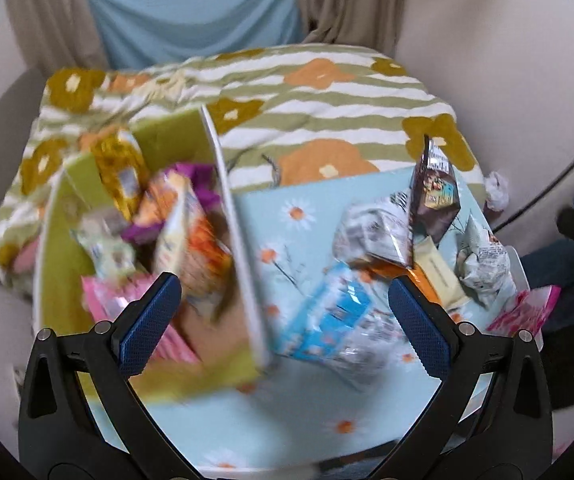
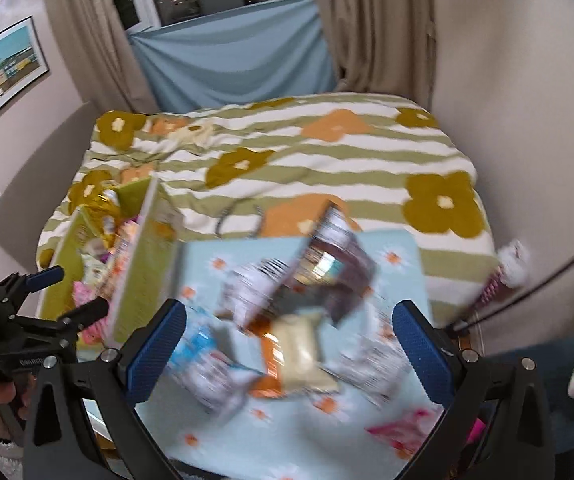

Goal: Organize snacks
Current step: 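Move both tools back over the snacks on the table, then grasp the blue-white bag with the left tool while the right tool grasps the pink candy bag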

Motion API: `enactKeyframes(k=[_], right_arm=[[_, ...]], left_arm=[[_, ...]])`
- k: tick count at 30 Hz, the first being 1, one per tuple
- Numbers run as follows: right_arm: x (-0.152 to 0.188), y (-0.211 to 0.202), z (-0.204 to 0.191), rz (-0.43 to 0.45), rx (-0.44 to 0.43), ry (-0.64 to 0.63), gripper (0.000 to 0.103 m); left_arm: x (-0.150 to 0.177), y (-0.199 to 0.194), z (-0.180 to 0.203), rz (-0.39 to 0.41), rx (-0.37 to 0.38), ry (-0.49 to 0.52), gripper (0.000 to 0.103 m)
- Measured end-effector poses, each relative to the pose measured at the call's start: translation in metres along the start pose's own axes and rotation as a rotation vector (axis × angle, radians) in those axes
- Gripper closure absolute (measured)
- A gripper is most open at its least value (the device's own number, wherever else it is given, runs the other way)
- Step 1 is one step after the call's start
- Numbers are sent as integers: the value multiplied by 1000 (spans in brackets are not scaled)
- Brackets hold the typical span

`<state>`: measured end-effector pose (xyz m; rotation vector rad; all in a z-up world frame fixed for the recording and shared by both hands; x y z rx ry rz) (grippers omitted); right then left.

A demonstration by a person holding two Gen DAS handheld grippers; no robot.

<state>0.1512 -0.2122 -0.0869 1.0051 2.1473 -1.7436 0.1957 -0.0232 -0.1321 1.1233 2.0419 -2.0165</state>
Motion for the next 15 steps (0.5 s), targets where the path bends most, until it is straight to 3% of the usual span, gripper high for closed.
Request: enactKeyframes(k=[4,9,15], right_arm=[[21,1,58,-25,12,65,0],[46,10,102,-39,69,98,0],[76,22,143,-31,134,182,0]], left_arm=[[20,17,29,-47,-44,-116,0],[48,52,51,-127,-131,-256,0],[58,76,53,-116,-200,-375,0]])
Point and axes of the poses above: each gripper's, at about its wrist camera, not at the fingertips, and y roughly the way its jaws point, z to its right, x to its underside, the point moved 4 cm from there along y, roughly the way its jaws point, and after that the axes turned 15 degrees about y, right-handed, at the moved point
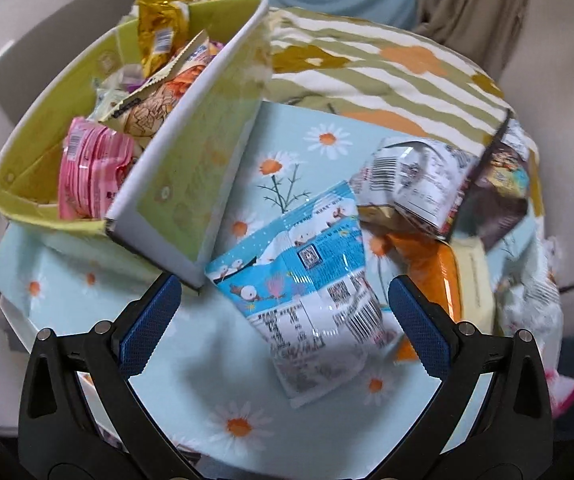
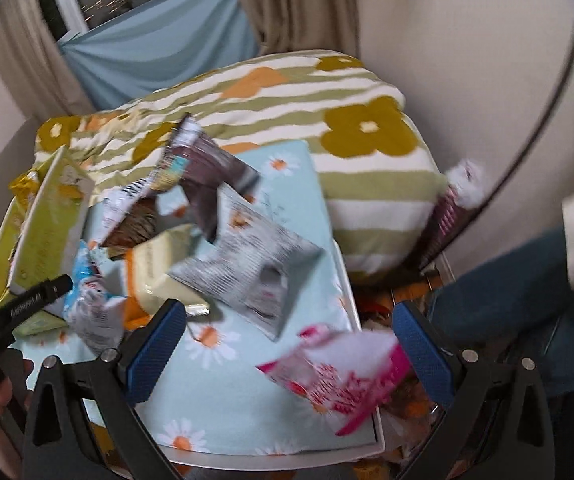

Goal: Organize snacks
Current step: 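Grasp the blue-white bag with the left tool while the right tool grasps the pink candy bag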

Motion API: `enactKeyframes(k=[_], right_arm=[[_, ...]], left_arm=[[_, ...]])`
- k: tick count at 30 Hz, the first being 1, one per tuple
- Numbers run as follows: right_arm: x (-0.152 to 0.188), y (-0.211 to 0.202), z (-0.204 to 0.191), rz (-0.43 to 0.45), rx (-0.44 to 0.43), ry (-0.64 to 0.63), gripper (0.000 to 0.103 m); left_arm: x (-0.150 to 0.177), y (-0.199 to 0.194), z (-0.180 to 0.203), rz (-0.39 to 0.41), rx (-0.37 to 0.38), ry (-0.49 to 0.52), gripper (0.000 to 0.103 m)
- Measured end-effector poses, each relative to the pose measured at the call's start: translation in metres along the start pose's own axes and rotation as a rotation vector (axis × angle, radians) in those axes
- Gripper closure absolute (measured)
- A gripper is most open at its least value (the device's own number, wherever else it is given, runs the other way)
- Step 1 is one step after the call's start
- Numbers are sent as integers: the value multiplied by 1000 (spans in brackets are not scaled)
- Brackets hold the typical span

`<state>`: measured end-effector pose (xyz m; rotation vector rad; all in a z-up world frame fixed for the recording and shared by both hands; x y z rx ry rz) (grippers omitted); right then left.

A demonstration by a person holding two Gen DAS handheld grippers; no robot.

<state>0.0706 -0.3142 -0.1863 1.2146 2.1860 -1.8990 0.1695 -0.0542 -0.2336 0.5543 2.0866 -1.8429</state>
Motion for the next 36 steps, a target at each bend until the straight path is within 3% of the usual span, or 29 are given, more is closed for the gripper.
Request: enactKeyframes(k=[6,10,19,22,36], right_arm=[[17,10,20,30,52,50,0],[26,14,24,46,89,85,0],[39,22,36,61,169,142,0],[42,28,34,54,167,158,1],[51,55,6,8,169,75,16]], left_arm=[[2,33,11,-51,-10,11,0],[7,46,12,-59,28,23,0],[14,60,17,-84,58,131,15],[22,71,14,-137,76,139,19],[27,67,18,-106,141,218,25]])
Point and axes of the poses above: each gripper's, at about its wrist camera, not at the fingertips, and y roughly the way its jaws point, z to its right, x to its underside, the point moved 4 cm from there along y, roughly the way its jaws point, and after that the axes turned 15 degrees about y, right-handed, at the moved point
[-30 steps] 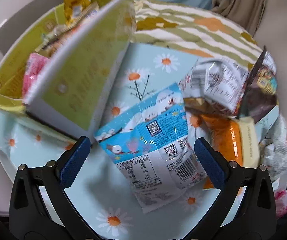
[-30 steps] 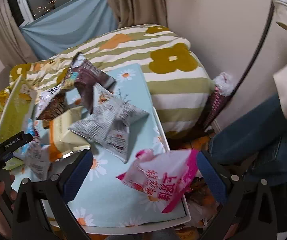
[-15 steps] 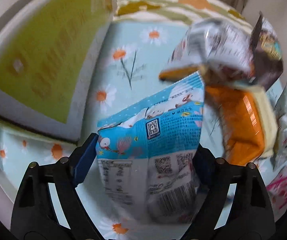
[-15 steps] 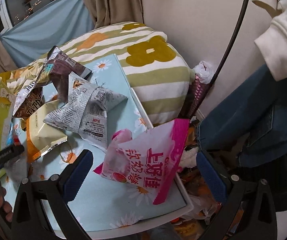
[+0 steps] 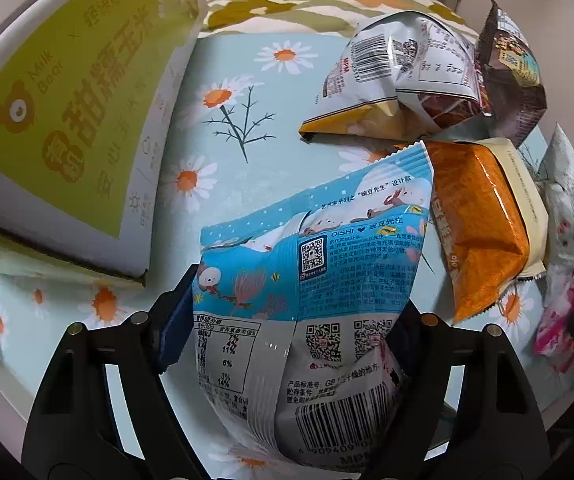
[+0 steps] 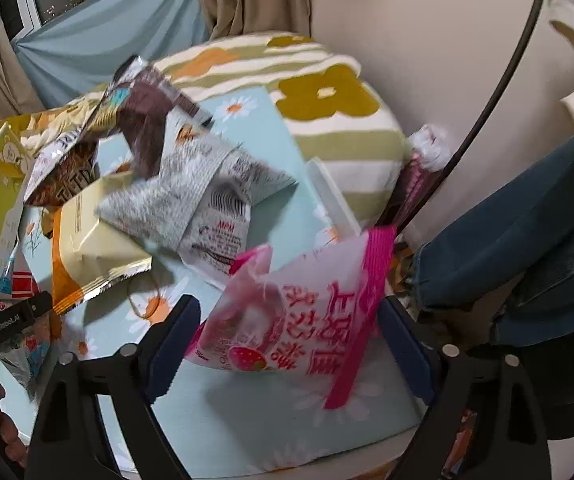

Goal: Organize snacks
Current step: 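Grasp the blue-white bag with the left tool while the right tool grasps the pink candy bag, then carry both bags over the green box and open both tools to drop them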

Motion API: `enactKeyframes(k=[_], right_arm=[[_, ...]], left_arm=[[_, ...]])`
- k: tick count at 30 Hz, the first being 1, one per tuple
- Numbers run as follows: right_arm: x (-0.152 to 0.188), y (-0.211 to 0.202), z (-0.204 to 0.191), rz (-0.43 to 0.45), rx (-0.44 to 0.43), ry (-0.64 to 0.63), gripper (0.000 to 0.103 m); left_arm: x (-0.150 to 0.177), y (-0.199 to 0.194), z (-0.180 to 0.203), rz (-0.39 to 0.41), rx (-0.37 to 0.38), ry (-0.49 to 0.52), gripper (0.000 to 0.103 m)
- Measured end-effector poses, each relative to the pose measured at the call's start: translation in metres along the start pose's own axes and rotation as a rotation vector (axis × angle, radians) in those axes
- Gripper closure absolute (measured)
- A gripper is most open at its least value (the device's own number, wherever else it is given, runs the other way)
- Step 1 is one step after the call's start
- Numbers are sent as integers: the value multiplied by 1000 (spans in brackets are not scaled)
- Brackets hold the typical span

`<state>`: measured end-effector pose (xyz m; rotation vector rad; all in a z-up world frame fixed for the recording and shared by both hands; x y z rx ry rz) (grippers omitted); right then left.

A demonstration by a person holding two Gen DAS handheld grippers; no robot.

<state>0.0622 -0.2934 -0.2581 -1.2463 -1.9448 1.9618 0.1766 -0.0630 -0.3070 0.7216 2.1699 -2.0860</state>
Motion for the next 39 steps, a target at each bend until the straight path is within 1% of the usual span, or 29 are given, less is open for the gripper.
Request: enactKeyframes(k=[2,5,7,9,12,13,14,17,19,23,25,28,33,36,39], right_arm=[[2,7,-1,-25,-18,13,17],[-1,12,-3,-24,-37,16,17],[-3,15,-4,-30,-46,17,17],[-3,17,-4,-39,-60,22,17],[0,24,-6,-72,-85,23,19],[3,28,-6,-87,-85,22,22],[5,27,-9,-81,-89,-4,30],[6,25,-14,-92,-130,-26,43],[7,22,-13,-98,-152,-32,48],[5,13,-12,-87,-165,-59,53],[4,6,-12,-86,-179,-73,56],[-1,-2,-10,-83,-206,-86,57],[-16,-24,-10,-52,-252,-121,58],[-28,-39,-13,-27,-297,-149,58],[-40,-57,-26,7,-353,-218,58]], left_arm=[[1,-2,2,2,2,8,26],[2,-3,4,5,3,24,27],[4,-5,7,10,1,36,30],[7,-10,13,14,-2,49,35],[10,-13,20,17,-3,72,37],[11,-14,21,18,-2,73,38],[11,-14,21,20,1,74,40],[13,-17,21,24,12,70,45],[16,-21,22,24,18,63,46],[20,-31,23,34,23,47,47],[21,-39,25,45,21,41,47],[20,-56,27,73,14,34,47],[13,-90,31,131,0,10,47],[5,-113,30,169,13,-20,47],[-6,-140,24,227,-8,-51,47]])
Point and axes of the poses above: each gripper's, at about its wrist camera, not at the fingertips, and y roughly the way its jaws point, z to its right, x to its underside, the point moved 4 cm from there along y, roughly the way its jaws point, and after that the axes turned 15 degrees about y, right-handed, at the moved point
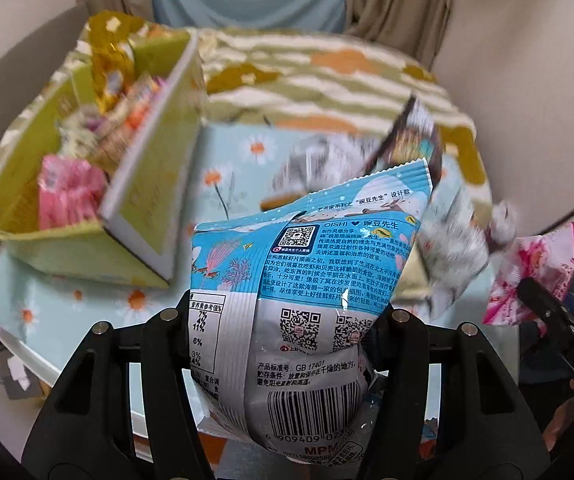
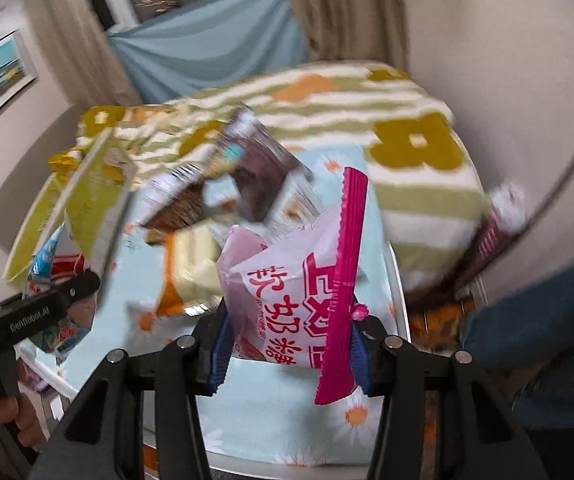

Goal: Organize snacks
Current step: 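Carry both bags over the green box and open both tools to drop them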

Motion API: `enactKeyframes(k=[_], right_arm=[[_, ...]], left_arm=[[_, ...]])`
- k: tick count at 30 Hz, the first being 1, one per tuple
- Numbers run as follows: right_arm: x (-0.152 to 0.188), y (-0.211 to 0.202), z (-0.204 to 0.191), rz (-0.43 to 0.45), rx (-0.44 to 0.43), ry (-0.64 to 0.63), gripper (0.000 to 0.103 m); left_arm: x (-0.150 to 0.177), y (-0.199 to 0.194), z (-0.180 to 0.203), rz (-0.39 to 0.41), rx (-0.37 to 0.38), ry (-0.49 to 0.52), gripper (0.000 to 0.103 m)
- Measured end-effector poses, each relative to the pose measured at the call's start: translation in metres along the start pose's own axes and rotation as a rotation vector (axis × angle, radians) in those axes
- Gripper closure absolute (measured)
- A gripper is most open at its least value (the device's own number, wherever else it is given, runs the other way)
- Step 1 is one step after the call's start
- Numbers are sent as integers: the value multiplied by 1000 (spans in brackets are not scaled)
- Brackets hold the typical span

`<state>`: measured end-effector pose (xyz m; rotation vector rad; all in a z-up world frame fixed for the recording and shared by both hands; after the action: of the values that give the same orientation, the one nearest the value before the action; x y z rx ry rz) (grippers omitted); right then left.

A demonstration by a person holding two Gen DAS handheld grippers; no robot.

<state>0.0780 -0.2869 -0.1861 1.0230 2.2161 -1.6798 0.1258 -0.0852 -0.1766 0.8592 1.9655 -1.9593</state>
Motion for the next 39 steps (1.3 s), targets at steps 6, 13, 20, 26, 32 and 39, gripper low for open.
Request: enactKeyframes(k=[6,13,20,26,32,39], right_arm=[[-35,-13,-53,15,-178,-125,58],[-59,-8,-148,4,-351,-233,58],[-68,16,-252,-7,-419,-267,58],[-72,50,-324,-37,-407,-261,58],[-68,87,-359,-70,-348,-244,58],[-68,107,-365,-96,-292,-216,58]], left_arm=[[-32,-44,-35,101,-72,-62,47],[-67,-62,-118,158,-149,-96,47],[-91,-37,-221,125,-173,-116,46],[-99,19,-293,30,-110,-110,46],[-96,72,-308,-50,-19,-43,23],[-81,72,-319,-53,-21,-29,0]])
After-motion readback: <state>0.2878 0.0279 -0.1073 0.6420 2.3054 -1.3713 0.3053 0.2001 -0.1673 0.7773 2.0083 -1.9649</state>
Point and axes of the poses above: each gripper's, at about its wrist camera, not at the fingertips, and y roughly the way its jaws point, z to its right, x to its underside, the point moved 4 cm from there along y, roughly the way its jaws point, and after that the axes turned 15 degrees about y, right-handed, at the moved point
